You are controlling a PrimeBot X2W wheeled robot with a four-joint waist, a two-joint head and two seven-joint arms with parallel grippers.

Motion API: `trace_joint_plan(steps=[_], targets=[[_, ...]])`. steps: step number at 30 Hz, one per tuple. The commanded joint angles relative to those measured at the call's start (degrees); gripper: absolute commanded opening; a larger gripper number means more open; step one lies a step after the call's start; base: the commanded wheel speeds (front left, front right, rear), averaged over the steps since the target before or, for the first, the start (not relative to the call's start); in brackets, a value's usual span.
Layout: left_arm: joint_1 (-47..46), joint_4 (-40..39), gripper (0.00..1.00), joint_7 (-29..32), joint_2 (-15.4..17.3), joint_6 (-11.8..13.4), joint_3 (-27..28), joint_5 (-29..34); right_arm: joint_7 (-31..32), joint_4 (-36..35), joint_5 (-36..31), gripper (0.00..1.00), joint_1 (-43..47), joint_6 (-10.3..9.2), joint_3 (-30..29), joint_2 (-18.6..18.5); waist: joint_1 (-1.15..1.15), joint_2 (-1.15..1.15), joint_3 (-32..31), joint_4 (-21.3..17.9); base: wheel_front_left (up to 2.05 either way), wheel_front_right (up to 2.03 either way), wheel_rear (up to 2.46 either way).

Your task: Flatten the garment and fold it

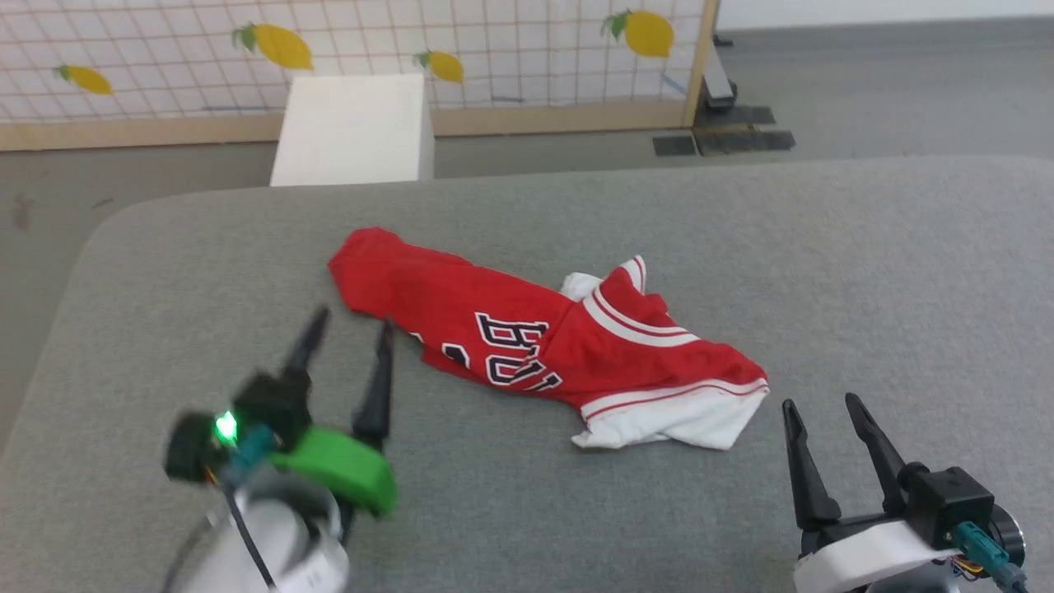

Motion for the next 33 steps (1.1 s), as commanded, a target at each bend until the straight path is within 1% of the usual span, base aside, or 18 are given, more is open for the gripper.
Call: trace_joint_plan(steps=[1,5,7,12,16,21,24,26,30,33], targets=[[2.2,-0.57,1.0,-0.2,-0.63,0.21,-0.89,0.32,-0.28,-0.1,-0.41,1.0,0.66,-0.09,0.01,0.04,0.0,0.0,-1.25,1.34,0.0,0.0,0.0],[5.59,-0.91,1.0,1.41,-1.18,-0.17,-3.48,0.25,-0.28,-0.03,-0.41,1.0,0.9,-0.09,0.5,0.04,0.0,0.0,-1.4,1.64,0.0,0.0,0.0],[6.09,-0.95,1.0,2.13,-0.91,-0.22,-4.47,0.84,-0.28,-0.02,-0.4,1.0,0.97,-0.09,0.64,0.04,0.0,0.0,-1.4,1.73,0.0,0.0,0.0],[6.68,-2.23,1.0,2.32,-1.6,0.29,-5.11,0.68,-0.28,-0.29,-0.47,1.0,1.26,-0.09,0.24,0.04,0.0,0.0,-0.96,2.42,0.0,0.0,0.0],[4.49,-3.04,1.0,5.01,-2.12,-1.53,-8.27,1.97,-0.28,-0.63,-0.86,1.0,0.96,-0.09,-0.13,0.04,0.0,0.0,0.41,2.8,0.0,0.0,0.0],[-0.85,-2.49,1.0,13.49,-4.0,-5.11,-12.22,1.34,-0.28,-0.97,-0.86,1.0,-0.35,-0.09,0.03,0.04,0.0,0.0,3.18,2.14,0.0,0.0,0.0],[-4.34,-0.64,1.0,19.94,-5.4,-8.39,-14.79,-0.16,-0.28,-0.88,-0.95,1.0,-0.82,-0.09,0.48,0.04,0.0,0.0,5.04,1.32,0.0,0.0,0.0],[-6.47,0.71,1.0,24.21,-6.28,-9.95,-16.17,-1.19,-0.28,-0.93,-1.0,1.0,-1.24,-0.09,0.67,0.04,0.0,0.0,6.32,0.58,0.0,0.0,0.0],[-10.24,3.55,1.0,32.05,-8.07,-12.22,-18.57,-3.98,-0.28,-0.97,-0.95,1.0,-2.29,-0.09,0.34,0.04,0.0,0.0,8.29,-0.97,0.0,0.0,0.0],[-12.88,5.24,1.0,35.5,-8.89,-13.19,-19.68,-5.83,-0.28,-0.92,-0.86,1.0,-2.94,-0.09,0.38,0.04,0.0,0.0,9.45,-2.13,0.0,0.0,0.0]])
